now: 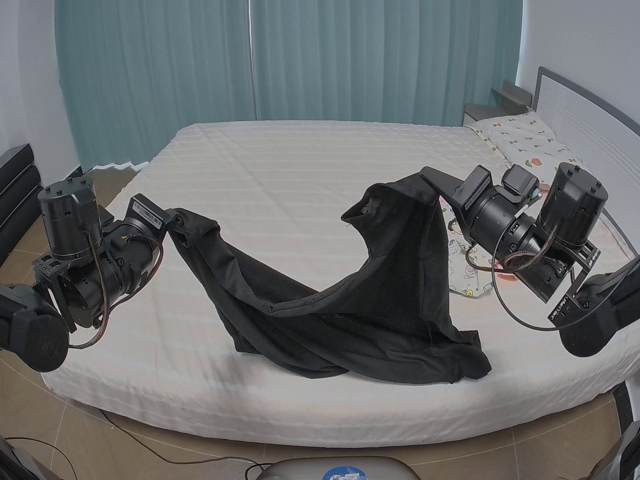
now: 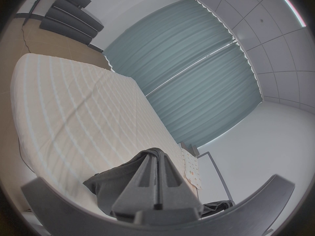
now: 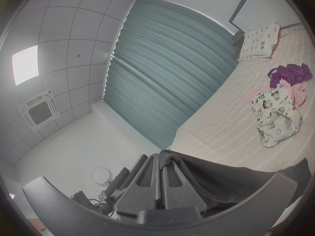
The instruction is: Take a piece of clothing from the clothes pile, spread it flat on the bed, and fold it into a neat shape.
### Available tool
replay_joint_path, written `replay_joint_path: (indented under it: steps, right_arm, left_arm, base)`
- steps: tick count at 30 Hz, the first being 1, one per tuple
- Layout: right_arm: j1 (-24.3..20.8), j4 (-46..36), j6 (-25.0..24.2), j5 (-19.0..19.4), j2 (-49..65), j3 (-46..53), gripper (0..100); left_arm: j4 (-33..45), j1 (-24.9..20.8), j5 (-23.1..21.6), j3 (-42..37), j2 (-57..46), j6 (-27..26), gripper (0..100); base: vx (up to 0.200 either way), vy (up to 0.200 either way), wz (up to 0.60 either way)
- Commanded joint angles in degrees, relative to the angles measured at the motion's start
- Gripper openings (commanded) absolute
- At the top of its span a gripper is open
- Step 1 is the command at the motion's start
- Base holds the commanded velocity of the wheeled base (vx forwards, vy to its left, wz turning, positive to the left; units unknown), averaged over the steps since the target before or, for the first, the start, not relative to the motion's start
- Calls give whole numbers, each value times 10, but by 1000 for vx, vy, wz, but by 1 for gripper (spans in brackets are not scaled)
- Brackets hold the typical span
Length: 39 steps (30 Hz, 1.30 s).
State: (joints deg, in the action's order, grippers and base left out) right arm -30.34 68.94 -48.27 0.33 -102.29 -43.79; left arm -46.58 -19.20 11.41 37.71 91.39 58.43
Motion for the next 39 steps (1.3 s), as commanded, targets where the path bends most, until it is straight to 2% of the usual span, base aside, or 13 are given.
replay_joint_path:
  steps: [1,16,26,30,35,39]
  right_arm:
    - [5,0,-1,0,1,4,0]
    - [35,0,-2,5,4,50,0]
    - [31,0,-3,7,69,126,0]
    - [22,0,-4,6,144,179,0]
    - [5,-19,-2,0,248,180,0]
    - [-16,-109,-3,0,354,133,0]
  left_arm:
    - [-1,0,0,0,7,0,0]
    - [3,-8,0,-17,21,1,0]
    - [1,-23,0,-33,15,1,0]
    - [3,-32,0,-33,-3,2,0]
    - [3,-34,0,-24,-36,1,0]
    - [13,-41,-5,-11,-88,1,0]
  base:
    - [0,200,0]
    - [0,0,0]
    - [-200,0,0]
    - [-200,0,0]
    - [-40,0,0]
    - [0,0,0]
